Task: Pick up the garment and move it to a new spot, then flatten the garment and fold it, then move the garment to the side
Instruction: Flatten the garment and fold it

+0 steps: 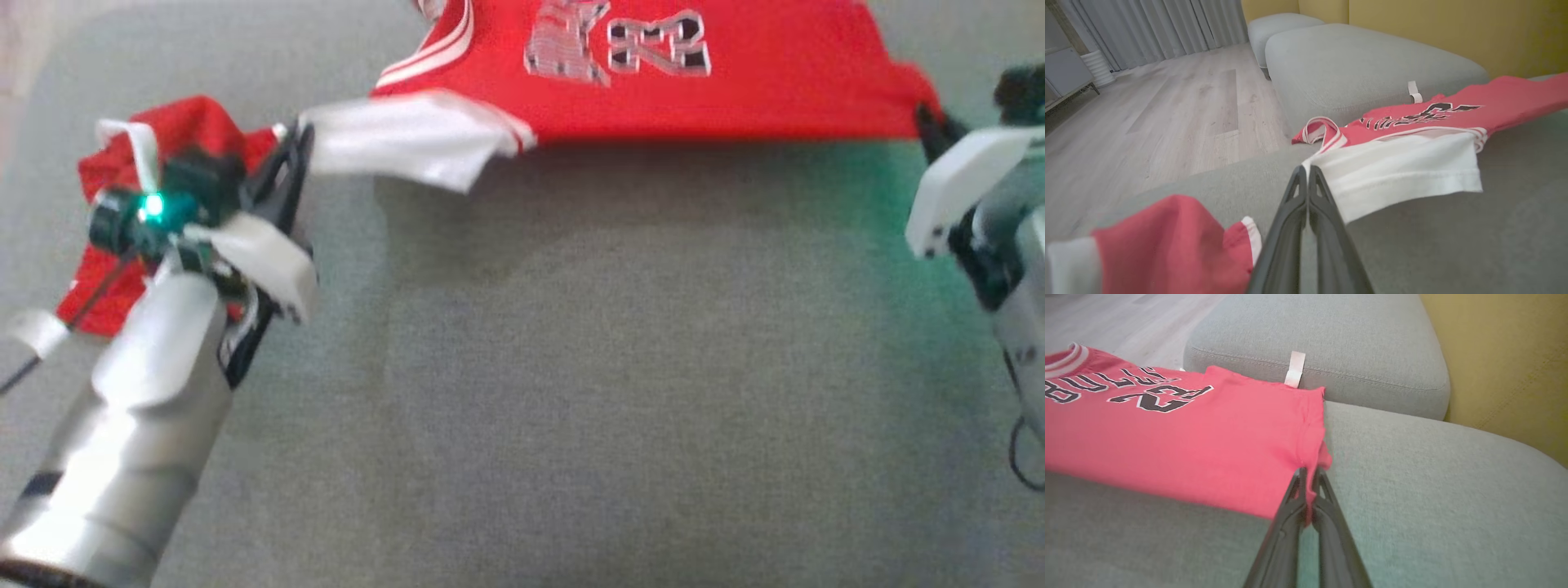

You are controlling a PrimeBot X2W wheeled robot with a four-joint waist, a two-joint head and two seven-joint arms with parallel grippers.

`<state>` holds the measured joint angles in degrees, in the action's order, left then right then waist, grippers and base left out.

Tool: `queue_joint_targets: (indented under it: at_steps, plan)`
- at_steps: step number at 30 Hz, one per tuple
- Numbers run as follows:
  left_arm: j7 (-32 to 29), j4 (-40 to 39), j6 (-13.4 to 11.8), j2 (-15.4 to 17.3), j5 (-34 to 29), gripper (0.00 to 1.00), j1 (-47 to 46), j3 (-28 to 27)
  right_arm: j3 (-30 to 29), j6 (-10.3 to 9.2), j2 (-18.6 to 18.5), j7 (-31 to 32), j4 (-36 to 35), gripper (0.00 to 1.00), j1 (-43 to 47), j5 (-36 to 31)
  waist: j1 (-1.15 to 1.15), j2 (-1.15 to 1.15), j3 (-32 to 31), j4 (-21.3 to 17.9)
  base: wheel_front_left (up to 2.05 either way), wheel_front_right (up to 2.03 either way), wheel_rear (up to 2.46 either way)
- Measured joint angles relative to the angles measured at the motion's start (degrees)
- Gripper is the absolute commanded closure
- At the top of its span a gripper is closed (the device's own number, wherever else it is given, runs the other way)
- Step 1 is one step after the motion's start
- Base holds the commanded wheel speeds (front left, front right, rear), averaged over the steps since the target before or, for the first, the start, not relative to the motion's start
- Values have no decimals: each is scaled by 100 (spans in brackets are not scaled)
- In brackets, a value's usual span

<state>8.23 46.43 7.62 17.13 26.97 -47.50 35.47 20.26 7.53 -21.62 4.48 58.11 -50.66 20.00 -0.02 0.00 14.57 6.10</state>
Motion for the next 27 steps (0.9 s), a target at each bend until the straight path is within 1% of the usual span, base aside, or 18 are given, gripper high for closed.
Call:
queue_joint_targets:
  at_steps: [6,12,15,19,21,24,27]
  plan:
    - [-619,-829,0,394,301,100,760,544,725,0,-408,420,-492,100,747,799,0,0,-528,52,0,0,0]
    - [-1350,-1889,-3,991,665,100,1736,746,1300,0,-753,859,-1057,100,1366,1514,0,0,-1057,53,0,0,0]
    - [-1727,-2554,-82,1298,803,100,2243,800,1505,0,-923,1117,-1363,100,1703,1882,0,0,-1310,36,0,0,0]
    - [-2182,-3551,-400,1777,946,100,2898,866,1767,0,-1172,1530,-1835,100,2208,2379,-1,0,-1597,-8,0,0,0]
    - [-2353,-4023,-571,1964,1013,100,3185,866,1817,0,-1318,1711,-2074,100,2412,2599,-1,0,-1671,-36,0,0,0]
    - [-2491,-4558,-795,2115,1043,100,3386,850,1837,0,-1527,1917,-2401,100,2602,2850,1,0,-1693,-53,0,0,0]
    - [-2566,-4834,-960,2183,1042,100,3385,800,1796,0,-1617,2012,-2647,100,2667,2915,2,0,-1663,-63,0,0,0]
